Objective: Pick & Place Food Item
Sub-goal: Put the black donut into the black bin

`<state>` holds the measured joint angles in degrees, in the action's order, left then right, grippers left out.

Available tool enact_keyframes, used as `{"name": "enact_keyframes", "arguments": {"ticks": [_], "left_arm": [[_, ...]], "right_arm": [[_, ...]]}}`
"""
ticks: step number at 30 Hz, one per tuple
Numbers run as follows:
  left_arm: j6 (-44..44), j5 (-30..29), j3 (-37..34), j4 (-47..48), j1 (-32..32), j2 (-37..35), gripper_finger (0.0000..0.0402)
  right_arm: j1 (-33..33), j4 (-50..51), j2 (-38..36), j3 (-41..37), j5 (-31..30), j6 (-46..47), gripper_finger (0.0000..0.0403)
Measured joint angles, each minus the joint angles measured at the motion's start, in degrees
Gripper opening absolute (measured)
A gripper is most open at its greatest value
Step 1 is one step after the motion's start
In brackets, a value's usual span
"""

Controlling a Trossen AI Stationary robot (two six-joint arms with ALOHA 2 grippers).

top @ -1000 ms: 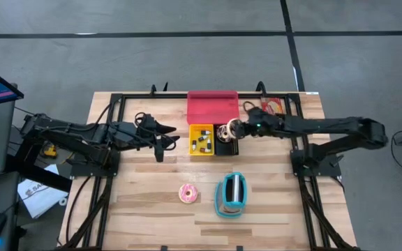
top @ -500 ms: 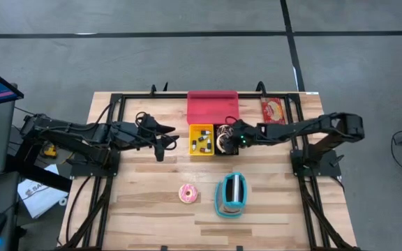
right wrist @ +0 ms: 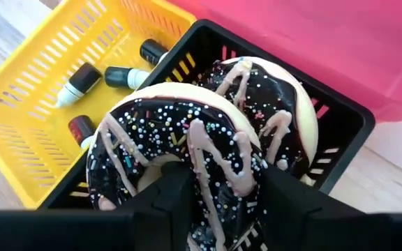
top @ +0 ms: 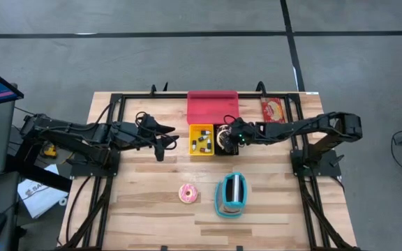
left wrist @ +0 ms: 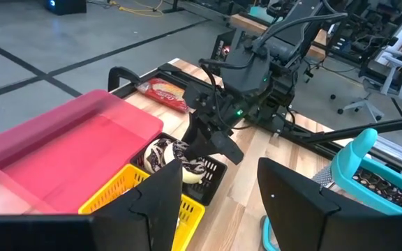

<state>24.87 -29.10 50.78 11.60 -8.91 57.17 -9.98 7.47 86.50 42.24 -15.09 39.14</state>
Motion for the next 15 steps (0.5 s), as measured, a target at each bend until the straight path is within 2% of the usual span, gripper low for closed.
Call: {"name": "enact_keyframes", "arguments": {"ticks": [9,15], "left_arm": [[-0.01,-0.02,0.0,-0.03,0.0,0.0,0.0184],[0.03,-0.01,0.0,-0.02,0.0,0.0,0.0184]], "right_arm": [[-1.94,0.21,0.0,0.0,-0.58,-0.16,0.0195],[-2.49,0.6,-0.02,0.0,0.0,-0.16,0.0214]]}}
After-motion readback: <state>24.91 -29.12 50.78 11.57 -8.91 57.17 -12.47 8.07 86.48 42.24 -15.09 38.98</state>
